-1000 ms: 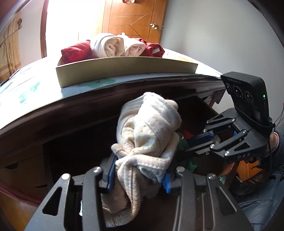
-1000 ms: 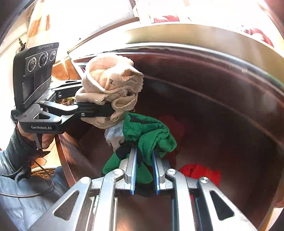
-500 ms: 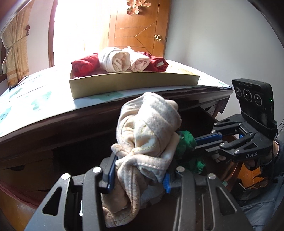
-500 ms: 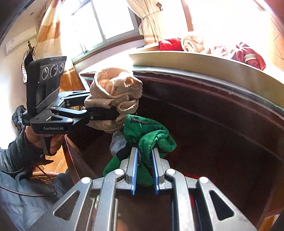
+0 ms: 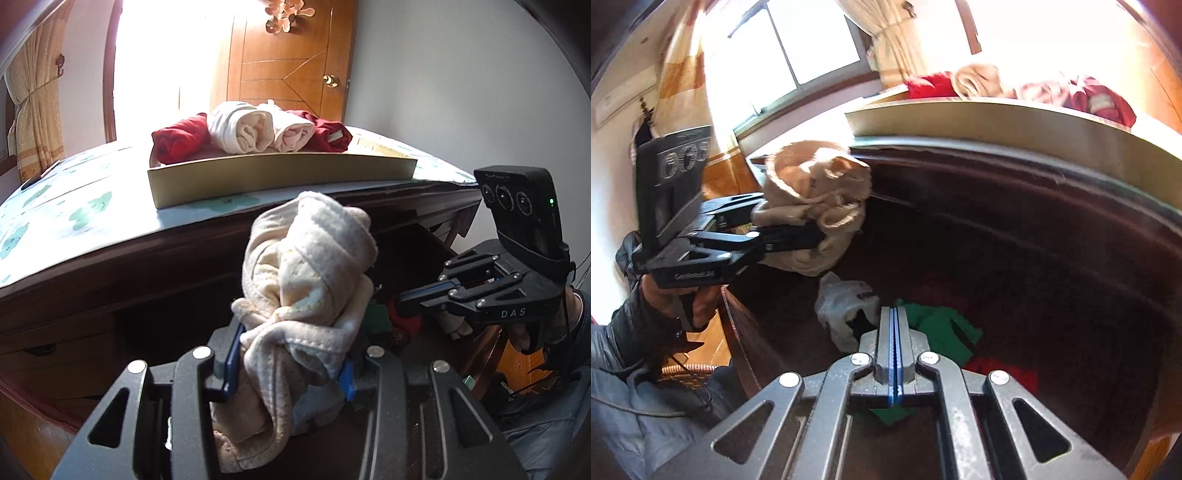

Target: Take underwear out of drawer

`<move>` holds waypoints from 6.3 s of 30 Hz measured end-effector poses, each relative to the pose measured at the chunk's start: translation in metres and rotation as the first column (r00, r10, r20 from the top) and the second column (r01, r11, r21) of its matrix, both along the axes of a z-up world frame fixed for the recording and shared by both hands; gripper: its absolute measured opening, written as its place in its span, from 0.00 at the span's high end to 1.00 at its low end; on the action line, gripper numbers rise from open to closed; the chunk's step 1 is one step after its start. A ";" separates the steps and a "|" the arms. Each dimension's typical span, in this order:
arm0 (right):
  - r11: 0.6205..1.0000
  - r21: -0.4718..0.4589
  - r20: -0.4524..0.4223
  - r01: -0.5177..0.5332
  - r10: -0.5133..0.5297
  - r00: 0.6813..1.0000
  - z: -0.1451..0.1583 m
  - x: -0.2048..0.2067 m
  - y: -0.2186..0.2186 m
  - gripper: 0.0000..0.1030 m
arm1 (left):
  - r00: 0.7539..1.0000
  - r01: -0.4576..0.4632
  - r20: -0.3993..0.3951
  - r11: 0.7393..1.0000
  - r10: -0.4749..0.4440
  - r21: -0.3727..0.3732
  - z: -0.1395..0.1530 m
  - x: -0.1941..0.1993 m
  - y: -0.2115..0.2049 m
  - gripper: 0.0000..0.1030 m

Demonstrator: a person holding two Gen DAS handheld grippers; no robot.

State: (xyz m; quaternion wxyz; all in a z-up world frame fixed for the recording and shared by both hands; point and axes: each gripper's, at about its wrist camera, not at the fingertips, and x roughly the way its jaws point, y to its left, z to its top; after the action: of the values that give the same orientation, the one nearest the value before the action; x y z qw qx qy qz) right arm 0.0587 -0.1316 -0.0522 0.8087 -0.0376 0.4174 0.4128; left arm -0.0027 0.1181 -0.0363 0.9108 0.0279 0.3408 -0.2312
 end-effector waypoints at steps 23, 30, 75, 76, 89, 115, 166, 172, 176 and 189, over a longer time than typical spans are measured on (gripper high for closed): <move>0.909 -0.360 -0.303 -0.212 0.101 0.948 -0.049 0.038 0.066 0.70 | 1.000 0.007 -0.007 1.000 -0.007 -0.004 -0.001 0.000 -0.002 0.61; 0.937 -0.302 -0.181 -0.174 0.123 0.976 -0.027 0.029 0.052 0.84 | 1.000 -0.004 0.008 1.000 0.004 -0.013 0.001 -0.004 0.001 0.61; 0.995 -0.054 0.301 -0.078 0.091 0.949 0.085 -0.053 -0.011 0.88 | 0.994 -0.094 0.049 0.986 0.102 -0.138 0.014 -0.007 0.027 0.61; 0.996 -0.053 0.306 -0.076 0.089 0.948 0.086 -0.053 -0.012 0.88 | 0.994 -0.094 0.044 0.985 0.101 -0.143 0.014 -0.006 0.028 0.61; 0.998 -0.009 0.402 -0.059 0.058 0.914 0.129 -0.055 -0.025 0.88 | 0.993 -0.063 0.088 0.978 0.082 -0.197 0.056 -0.005 0.023 0.61; 0.993 0.055 0.563 0.102 -0.115 0.819 0.208 0.023 -0.053 0.88 | 0.983 -0.078 0.154 0.983 0.104 -0.163 0.139 0.091 -0.014 0.61; 0.925 -0.175 0.466 0.337 -0.224 0.856 0.161 0.201 -0.008 0.88 | 0.940 -0.325 -0.187 0.920 0.287 -0.222 0.096 0.293 -0.050 0.60; 0.921 -0.212 0.400 0.327 -0.224 0.889 0.148 0.206 -0.005 0.87 | 0.945 -0.306 -0.167 0.942 0.281 -0.142 0.093 0.294 -0.065 0.52; 0.922 -0.202 0.405 0.330 -0.228 0.885 0.149 0.201 -0.006 0.86 | 0.947 -0.302 -0.162 0.941 0.277 -0.155 0.093 0.292 -0.065 0.37; 0.924 -0.156 0.415 0.349 -0.259 0.872 0.152 0.184 -0.022 0.45 | 0.950 -0.306 -0.138 0.917 0.278 -0.256 0.101 0.274 -0.049 0.16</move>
State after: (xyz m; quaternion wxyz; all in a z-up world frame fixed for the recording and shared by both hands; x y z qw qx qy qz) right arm 0.2428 -0.1540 0.1001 0.9204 -0.1435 0.2942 0.2140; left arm 0.2710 0.0694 0.0650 0.9122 -0.1613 0.3504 -0.1386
